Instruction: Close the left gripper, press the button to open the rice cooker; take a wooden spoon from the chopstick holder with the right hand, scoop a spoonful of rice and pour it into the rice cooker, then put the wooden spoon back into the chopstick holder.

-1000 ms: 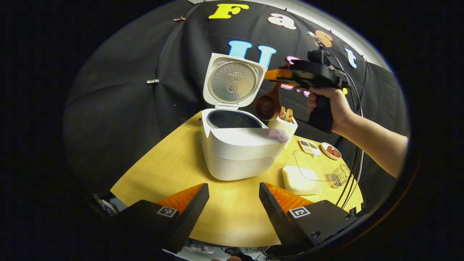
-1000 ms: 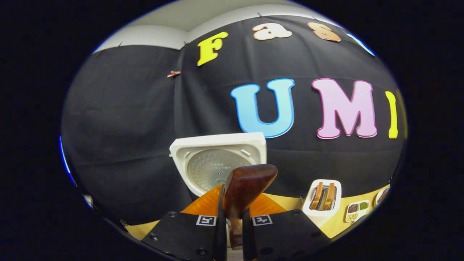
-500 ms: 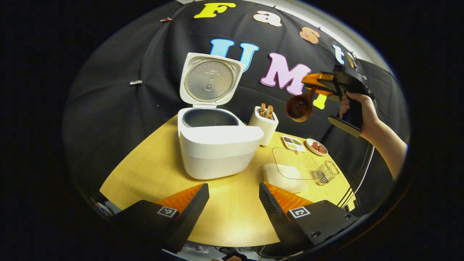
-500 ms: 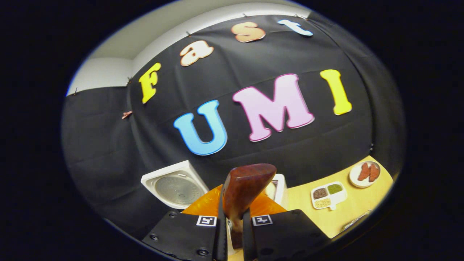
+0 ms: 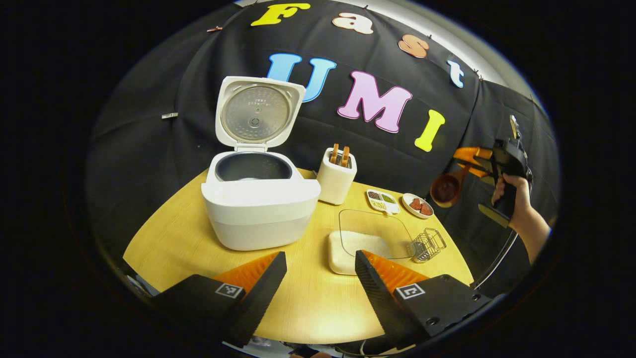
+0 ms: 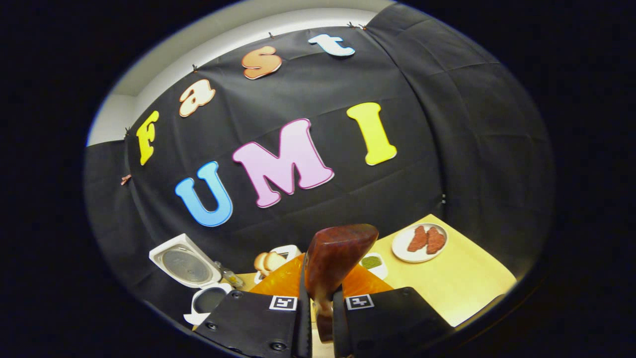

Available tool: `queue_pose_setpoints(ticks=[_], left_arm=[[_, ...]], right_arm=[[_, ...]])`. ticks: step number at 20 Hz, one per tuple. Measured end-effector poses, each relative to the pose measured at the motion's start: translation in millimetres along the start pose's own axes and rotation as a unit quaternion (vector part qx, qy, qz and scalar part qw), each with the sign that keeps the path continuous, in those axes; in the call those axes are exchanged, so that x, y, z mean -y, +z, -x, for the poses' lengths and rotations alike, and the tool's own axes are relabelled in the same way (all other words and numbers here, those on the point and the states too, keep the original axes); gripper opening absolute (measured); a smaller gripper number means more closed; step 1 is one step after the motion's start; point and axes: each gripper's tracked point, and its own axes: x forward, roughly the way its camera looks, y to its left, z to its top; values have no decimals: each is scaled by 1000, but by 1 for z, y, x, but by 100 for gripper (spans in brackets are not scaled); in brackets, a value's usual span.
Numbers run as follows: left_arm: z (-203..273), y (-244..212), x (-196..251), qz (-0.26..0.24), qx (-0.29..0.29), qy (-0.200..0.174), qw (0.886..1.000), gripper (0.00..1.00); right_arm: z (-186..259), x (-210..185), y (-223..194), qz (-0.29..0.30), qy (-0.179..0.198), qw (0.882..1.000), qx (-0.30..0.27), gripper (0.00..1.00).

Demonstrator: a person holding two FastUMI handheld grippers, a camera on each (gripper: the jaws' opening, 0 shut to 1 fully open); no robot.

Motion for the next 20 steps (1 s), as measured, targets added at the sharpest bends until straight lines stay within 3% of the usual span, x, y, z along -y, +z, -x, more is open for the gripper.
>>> queue_pose_setpoints(ticks=[2,3,8,14,20], left_arm=[[0,7,8,-7,8,7,1000,96],[0,10,10,-11,12,13,1000,96],[6,21,9,-14,24,54,998,96],[20,28,9,-2,37,100,994,95],[20,35,16,10,41,122,992,96]], right_arm=[[1,34,-8,-9,-21,1000,-8,16],[1,46,-14,-15,-29,999,-13,21],[-9,99,-55,-24,-58,997,-54,21],[-18,133,-95,-30,-70,993,-91,21],[-39,158,-137,-57,-93,986,-126,21]])
